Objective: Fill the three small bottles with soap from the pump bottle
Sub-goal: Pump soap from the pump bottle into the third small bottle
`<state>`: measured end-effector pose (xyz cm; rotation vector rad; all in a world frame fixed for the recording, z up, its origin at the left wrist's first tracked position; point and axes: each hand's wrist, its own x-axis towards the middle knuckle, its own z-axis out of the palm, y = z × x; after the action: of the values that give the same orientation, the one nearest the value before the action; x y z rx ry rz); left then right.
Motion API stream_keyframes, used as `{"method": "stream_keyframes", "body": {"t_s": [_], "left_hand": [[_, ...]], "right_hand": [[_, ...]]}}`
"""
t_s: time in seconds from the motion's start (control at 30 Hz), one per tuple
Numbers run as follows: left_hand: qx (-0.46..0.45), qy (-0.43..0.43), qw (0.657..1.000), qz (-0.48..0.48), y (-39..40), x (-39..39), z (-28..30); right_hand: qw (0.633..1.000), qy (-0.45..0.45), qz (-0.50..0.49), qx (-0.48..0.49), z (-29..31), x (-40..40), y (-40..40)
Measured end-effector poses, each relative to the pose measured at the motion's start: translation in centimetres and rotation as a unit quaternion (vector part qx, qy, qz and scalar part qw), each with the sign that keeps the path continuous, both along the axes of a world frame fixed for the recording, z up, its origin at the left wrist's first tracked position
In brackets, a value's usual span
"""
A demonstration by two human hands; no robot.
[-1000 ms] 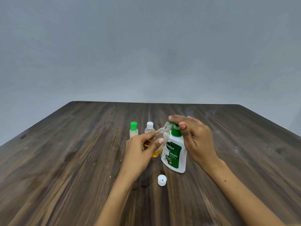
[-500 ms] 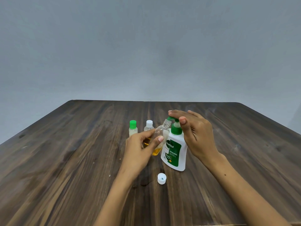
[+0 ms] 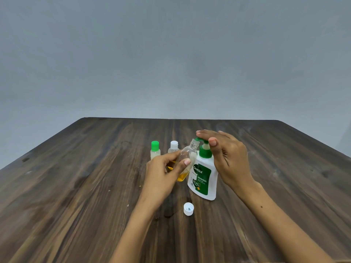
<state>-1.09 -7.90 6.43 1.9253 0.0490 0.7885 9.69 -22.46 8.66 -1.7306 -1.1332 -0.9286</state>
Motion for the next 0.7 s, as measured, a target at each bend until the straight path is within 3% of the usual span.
{"method": "stream_keyframes", "body": {"t_s": [0.7], "left_hand": [[-0.017, 0.01, 1.0, -0.002, -0.1, 0.1, -0.2]], "right_hand": [[1.0, 0.022, 0.016, 0.01, 0.1, 0.0, 0.1]]}}
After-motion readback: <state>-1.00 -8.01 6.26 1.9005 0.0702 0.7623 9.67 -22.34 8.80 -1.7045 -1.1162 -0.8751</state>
